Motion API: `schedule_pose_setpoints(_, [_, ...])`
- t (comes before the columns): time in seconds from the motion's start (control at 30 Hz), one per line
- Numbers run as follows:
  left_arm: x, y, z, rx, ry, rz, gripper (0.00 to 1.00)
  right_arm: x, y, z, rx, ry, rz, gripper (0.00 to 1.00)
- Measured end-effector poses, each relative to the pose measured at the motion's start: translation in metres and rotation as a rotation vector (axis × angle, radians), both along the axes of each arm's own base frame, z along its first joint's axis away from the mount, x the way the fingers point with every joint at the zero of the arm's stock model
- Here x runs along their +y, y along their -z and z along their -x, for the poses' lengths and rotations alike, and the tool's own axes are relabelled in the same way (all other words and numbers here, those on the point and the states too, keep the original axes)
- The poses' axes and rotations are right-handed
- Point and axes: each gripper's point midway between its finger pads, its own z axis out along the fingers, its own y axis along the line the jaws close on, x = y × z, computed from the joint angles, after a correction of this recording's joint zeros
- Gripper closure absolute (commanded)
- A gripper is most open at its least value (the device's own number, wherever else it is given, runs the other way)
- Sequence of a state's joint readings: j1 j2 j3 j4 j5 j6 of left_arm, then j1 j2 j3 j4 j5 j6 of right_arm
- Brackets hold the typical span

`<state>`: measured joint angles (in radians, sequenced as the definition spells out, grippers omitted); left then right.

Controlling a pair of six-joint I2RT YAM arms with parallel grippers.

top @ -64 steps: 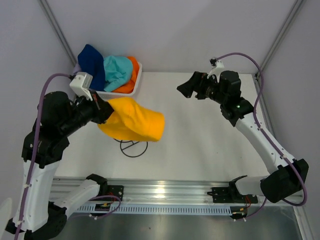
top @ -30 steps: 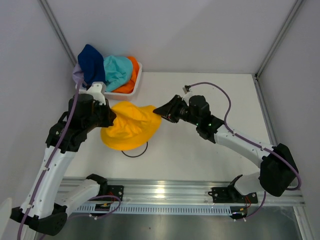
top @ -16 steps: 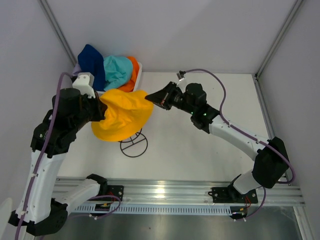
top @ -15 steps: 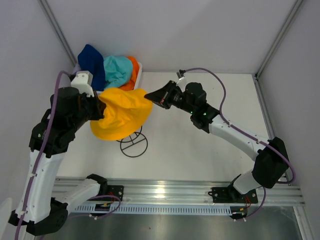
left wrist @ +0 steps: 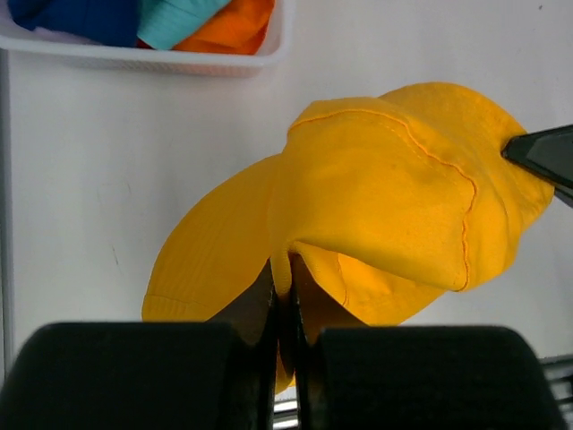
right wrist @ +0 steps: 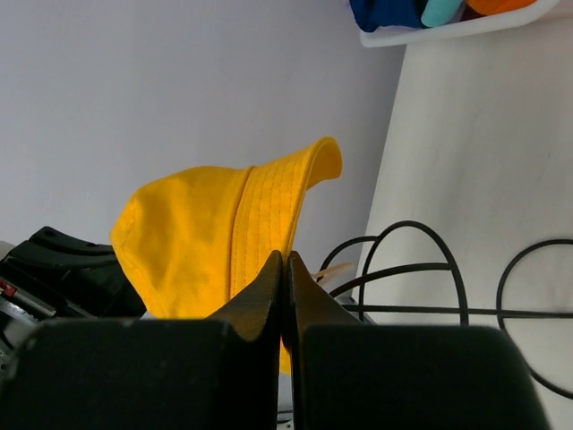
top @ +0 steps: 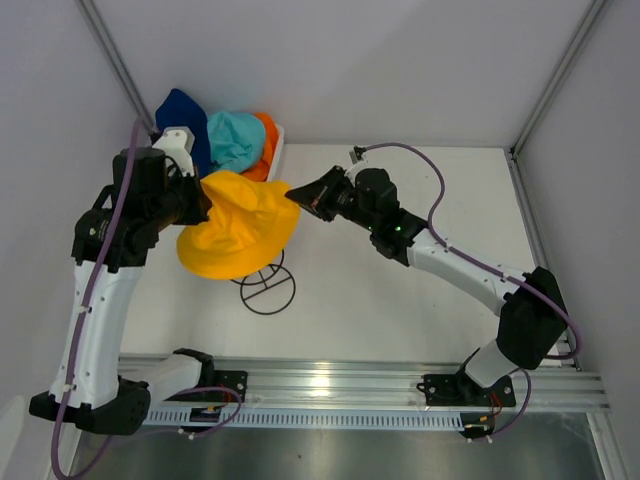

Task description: Stack the hats

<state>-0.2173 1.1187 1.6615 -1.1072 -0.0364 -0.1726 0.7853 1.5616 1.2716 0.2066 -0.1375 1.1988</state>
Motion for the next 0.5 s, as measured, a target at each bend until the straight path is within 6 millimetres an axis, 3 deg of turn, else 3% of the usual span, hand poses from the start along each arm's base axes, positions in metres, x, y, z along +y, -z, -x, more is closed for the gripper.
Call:
schedule_pose_setpoints(0.13, [-0.007,0.024,0.003,0.066,0.051,-0.006,0.92,-0.005,0.013,-0.004,0.01,0.008,0.029,1.0])
schedule_pose_setpoints(0.27, [-0.015,0.042,0.006,0.124,0.093,0.01,0.89,-0.018,0.049,-0.006,0.057,0.019,0.094,1.0])
schedule_pose_setpoints(0.4, [-0.021,0.053,0.013,0.123,0.128,0.038,0.8,-0.034,0.084,0.004,0.094,0.023,0.184,1.0])
schedule_pose_setpoints(0.5, [-0.021,0.062,0.022,0.113,0.134,0.046,0.76,-0.042,0.09,0.013,0.08,0.016,0.202,1.0])
